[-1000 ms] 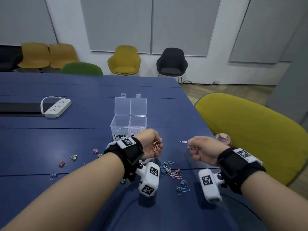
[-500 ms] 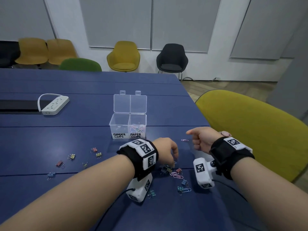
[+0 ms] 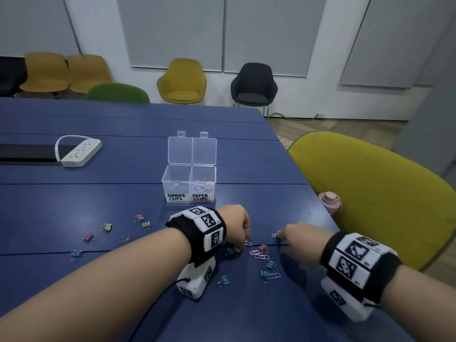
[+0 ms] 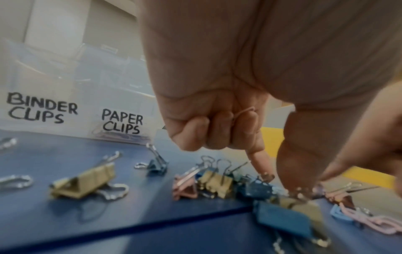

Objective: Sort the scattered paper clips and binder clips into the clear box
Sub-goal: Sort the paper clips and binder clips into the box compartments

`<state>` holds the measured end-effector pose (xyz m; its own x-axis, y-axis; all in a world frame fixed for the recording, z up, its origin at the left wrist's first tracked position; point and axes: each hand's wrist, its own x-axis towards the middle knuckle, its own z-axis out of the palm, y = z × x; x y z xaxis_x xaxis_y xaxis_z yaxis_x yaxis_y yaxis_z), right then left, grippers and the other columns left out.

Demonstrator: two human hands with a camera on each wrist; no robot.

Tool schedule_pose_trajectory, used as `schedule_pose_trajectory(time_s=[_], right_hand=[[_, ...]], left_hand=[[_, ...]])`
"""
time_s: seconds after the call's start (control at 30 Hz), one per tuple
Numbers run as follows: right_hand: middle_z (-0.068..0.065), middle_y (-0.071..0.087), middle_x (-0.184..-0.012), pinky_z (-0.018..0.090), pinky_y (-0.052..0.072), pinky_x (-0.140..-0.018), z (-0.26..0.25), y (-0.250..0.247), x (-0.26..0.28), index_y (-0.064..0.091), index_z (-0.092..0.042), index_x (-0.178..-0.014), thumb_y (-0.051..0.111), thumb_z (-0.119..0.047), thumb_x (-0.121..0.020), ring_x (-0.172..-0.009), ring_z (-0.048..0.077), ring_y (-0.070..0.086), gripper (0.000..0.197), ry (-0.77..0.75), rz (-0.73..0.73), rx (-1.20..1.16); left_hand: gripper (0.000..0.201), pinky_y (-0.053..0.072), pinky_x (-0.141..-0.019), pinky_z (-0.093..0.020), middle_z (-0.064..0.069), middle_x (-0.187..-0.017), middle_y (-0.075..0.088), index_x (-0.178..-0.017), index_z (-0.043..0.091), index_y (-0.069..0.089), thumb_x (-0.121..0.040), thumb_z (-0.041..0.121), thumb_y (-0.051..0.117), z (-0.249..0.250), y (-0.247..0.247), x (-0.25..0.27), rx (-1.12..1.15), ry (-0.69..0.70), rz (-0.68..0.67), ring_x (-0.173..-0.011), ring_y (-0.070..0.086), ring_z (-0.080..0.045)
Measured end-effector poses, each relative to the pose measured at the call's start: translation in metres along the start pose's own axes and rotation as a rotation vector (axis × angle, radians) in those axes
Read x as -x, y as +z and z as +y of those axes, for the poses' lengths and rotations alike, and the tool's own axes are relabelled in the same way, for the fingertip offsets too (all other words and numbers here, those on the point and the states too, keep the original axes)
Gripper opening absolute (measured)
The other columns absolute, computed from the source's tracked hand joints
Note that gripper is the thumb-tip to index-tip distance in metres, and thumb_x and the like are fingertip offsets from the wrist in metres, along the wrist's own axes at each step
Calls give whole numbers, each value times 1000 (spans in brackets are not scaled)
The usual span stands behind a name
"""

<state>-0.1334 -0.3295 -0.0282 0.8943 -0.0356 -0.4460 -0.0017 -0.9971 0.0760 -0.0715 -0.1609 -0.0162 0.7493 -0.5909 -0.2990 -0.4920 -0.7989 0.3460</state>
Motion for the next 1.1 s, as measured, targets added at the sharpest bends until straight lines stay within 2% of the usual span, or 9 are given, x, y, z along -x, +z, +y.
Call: schedule_pose_trajectory(time_s=[0.17,0.27,0.37,0.53,0.67,0.87,0.93,1.0,1.1], right_hand=[[13,63,-97,30,41,-65,-17,6,21,61,-9,-107,46,-10,-87,-84,32,60,25,-23,14,113],[13,64,-102,30,39,-65,-25,7,24,61,-10,-105,48,-12,-88,-93,33,64,22,-37,65,159],[13,62,-97,31,39,-65,-33,5,24,62,-12,-106,49,-13,-89,-87,33,62,22,-61,97,142],[12,66,-104,30,40,-65,-41,-3,20,67,-17,-104,50,-13,-86,-93,34,64,25,-130,175,123],[11,66,-104,28,38,-66,-42,-6,20,67,-22,-107,52,-17,-87,-94,31,63,26,-182,220,123],[11,66,-105,27,37,-67,-44,-7,19,67,-21,-100,49,-11,-85,-95,28,63,25,-215,251,107],[10,68,-104,29,43,-69,-44,-9,16,68,-22,-99,51,-13,-85,-95,30,63,23,-215,234,53],[8,69,-102,31,48,-73,-41,-10,10,68,-19,-97,55,-17,-83,-93,30,63,19,-210,186,-37],[9,66,-93,27,42,-67,-39,-10,8,65,-14,-89,56,-16,-84,-79,23,54,11,-233,106,-129]], left_hand=[[26,35,-45,-18,9,-61,49,-95,15,72,-70,9,75,1,-2,-1,-12,7,-8,-52,45,-5],[21,41,-57,-21,4,-70,58,-93,13,73,-73,14,77,2,1,-2,-44,15,7,-62,51,-13],[16,43,-65,-24,-4,-76,63,-87,12,73,-73,16,78,1,3,-4,-48,-4,11,-68,54,-17],[9,51,-73,-28,-2,-81,70,-74,18,68,-74,19,77,-4,8,-8,-60,-19,-5,-72,59,-18],[16,53,-83,-35,-10,-93,72,-87,9,70,-81,23,71,-5,11,-7,-122,-38,-26,-88,65,-27],[30,47,-79,-34,-15,-100,66,-103,2,66,-93,27,52,-4,4,5,-137,-84,-21,-84,52,-27],[28,46,-79,-33,-18,-94,62,-93,5,62,-97,27,45,-7,-7,11,-61,-104,6,-82,52,-29],[23,41,-67,-31,-9,-74,52,-77,14,51,-96,27,46,-16,-15,15,197,-149,45,-67,46,-25],[23,34,-55,-27,-6,-68,43,-72,11,46,-95,14,50,-25,-15,24,1057,-191,85,-55,37,-16]])
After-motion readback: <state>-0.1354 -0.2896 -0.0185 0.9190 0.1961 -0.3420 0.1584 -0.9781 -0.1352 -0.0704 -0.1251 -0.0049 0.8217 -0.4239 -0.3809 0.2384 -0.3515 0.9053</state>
